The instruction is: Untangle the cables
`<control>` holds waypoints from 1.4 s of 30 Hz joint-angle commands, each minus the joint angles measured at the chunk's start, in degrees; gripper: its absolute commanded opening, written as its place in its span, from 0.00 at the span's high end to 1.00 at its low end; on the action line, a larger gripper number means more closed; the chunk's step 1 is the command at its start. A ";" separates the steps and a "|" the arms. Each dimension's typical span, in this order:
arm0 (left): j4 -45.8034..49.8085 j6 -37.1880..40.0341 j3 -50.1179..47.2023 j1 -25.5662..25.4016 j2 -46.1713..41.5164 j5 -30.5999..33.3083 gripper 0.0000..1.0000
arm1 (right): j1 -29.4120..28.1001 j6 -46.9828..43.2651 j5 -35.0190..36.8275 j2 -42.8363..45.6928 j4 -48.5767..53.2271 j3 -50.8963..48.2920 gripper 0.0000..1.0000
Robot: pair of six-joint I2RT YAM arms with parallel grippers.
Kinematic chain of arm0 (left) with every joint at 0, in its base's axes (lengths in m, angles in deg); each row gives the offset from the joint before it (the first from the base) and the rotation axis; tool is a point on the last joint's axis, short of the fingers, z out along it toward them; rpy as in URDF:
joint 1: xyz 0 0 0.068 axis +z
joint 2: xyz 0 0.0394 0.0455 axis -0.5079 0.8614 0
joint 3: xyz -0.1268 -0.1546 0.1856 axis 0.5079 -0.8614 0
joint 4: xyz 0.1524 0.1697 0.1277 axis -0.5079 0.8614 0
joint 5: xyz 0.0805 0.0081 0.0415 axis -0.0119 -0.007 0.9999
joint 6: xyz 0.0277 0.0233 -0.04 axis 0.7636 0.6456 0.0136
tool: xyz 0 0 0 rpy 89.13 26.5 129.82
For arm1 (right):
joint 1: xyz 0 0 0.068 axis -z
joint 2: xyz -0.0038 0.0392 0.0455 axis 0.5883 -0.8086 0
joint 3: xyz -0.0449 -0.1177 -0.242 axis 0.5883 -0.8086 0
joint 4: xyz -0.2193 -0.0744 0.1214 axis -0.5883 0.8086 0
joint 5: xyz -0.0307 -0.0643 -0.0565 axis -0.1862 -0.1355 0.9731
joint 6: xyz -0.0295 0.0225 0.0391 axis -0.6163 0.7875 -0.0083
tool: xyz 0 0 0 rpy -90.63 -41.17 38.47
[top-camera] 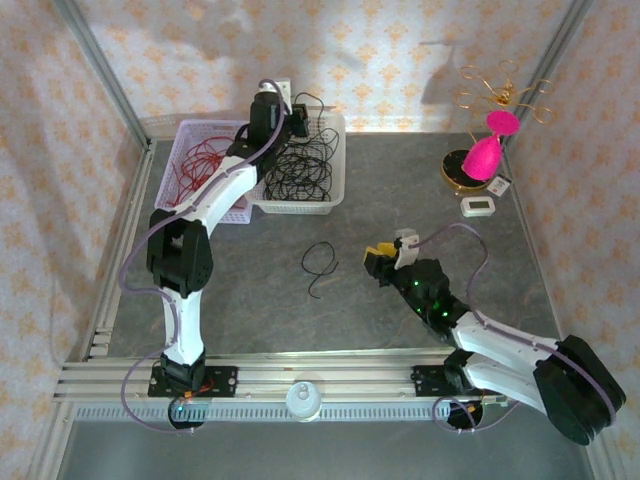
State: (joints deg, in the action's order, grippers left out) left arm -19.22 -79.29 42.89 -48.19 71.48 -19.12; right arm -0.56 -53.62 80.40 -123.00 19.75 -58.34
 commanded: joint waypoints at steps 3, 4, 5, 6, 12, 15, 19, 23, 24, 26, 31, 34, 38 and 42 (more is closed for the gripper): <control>-3.39 -4.35 -5.48 2.53 1.32 -1.57 0.96 | -0.33 -0.34 0.05 -1.37 -2.39 0.32 0.59; -2.62 -4.50 -6.07 2.77 1.75 -1.06 0.88 | -0.31 -0.39 -0.09 -1.62 -2.49 0.41 0.59; -1.57 -4.63 -6.49 2.89 2.08 -0.43 0.82 | -0.36 -0.34 -0.17 -1.96 -2.57 0.50 0.59; -0.34 -4.64 -6.70 3.07 2.55 0.20 0.77 | -0.32 -0.33 -0.19 -2.32 -2.71 0.58 0.59; 2.92 -3.96 -9.46 3.25 2.34 1.48 0.57 | -0.32 -0.20 -0.70 -4.49 -2.99 1.30 0.58; 3.41 -3.50 -10.90 3.17 0.03 1.64 0.51 | -0.31 -0.22 -0.58 -5.16 -3.01 1.53 0.58; 4.42 -2.39 -13.47 3.02 -5.25 1.01 0.51 | -0.31 -0.33 0.12 -5.76 -2.62 1.81 0.57; 7.08 0.02 -18.90 2.25 -13.99 0.18 0.49 | -0.31 -0.68 0.72 -6.02 -2.14 1.99 0.56; 8.29 0.78 -20.86 2.15 -16.64 -0.17 0.49 | -0.31 -0.77 0.85 -6.11 -2.01 2.07 0.56; 11.25 2.44 -24.59 2.12 -21.21 -0.86 0.47 | -0.31 -1.26 1.37 -6.48 -1.66 2.23 0.56; 17.79 7.20 -35.07 2.12 -33.39 -3.20 0.42 | -0.36 -0.64 1.54 -9.46 0.99 4.08 0.51; 19.48 9.56 -40.81 2.12 -40.08 -7.28 0.38 | -0.91 3.89 -0.80 -13.57 3.05 6.50 0.50; 15.21 6.55 -48.80 2.20 -48.76 -12.08 0.35 | -7.22 10.24 3.45 -17.72 14.56 14.65 0.50; 14.09 7.43 -53.04 2.20 -51.03 -14.38 0.33 | -13.93 16.83 1.39 -23.92 27.48 24.92 0.50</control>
State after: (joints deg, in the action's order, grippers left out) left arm -3.68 -72.93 -9.11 -45.90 21.05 -29.85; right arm -11.34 -43.37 82.04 -144.24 36.10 -38.87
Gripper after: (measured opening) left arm 0.667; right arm 0.500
